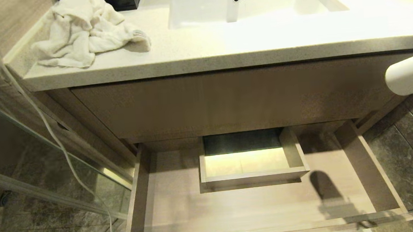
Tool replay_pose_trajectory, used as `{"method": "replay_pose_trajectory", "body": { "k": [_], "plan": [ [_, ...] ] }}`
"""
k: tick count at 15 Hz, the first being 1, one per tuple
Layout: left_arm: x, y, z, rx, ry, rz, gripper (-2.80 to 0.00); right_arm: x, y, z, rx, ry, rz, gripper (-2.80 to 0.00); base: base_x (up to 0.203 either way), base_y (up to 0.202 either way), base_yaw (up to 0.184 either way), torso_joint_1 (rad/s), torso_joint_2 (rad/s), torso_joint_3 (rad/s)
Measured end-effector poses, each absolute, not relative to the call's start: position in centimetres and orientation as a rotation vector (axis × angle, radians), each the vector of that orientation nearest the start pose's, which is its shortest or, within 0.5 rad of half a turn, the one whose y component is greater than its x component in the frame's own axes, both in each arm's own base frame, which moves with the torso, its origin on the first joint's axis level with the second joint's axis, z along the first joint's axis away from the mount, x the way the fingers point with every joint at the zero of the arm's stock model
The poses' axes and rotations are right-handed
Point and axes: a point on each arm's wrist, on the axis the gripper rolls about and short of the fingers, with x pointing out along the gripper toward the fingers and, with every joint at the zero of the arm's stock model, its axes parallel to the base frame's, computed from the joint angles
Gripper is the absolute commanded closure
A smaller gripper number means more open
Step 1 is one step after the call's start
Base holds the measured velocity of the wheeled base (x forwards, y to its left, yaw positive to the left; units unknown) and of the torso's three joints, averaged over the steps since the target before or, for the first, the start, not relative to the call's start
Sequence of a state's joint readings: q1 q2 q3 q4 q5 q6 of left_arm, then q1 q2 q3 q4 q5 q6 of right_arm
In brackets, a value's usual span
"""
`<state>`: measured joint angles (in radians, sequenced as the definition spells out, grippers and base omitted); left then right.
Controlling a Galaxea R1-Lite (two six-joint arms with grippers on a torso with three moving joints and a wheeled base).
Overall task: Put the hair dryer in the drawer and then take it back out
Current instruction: Place it on the countertop
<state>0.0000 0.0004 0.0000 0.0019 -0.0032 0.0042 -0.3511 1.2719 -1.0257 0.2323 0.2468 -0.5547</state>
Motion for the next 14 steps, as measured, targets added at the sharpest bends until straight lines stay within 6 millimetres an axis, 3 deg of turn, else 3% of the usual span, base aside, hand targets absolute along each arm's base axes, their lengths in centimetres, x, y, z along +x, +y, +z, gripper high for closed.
{"method": "replay_pose_trajectory", "body": {
  "k": [11,14],
  "plan": [
    [-2.28,-0.01,7.54,0.004,0.001,-0.003,0.00,17.98,-5.98,27.16,-0.406,0.466,0.026,0.00,0.000,0.000,0.000,0.264,-0.55,-0.283],
    [-2.28,-0.01,7.53,0.005,0.002,-0.003,0.00,17.96,-5.98,27.32,-0.410,0.454,0.023,0.00,0.000,0.000,0.000,0.060,-0.11,-0.065]
  ]
}}
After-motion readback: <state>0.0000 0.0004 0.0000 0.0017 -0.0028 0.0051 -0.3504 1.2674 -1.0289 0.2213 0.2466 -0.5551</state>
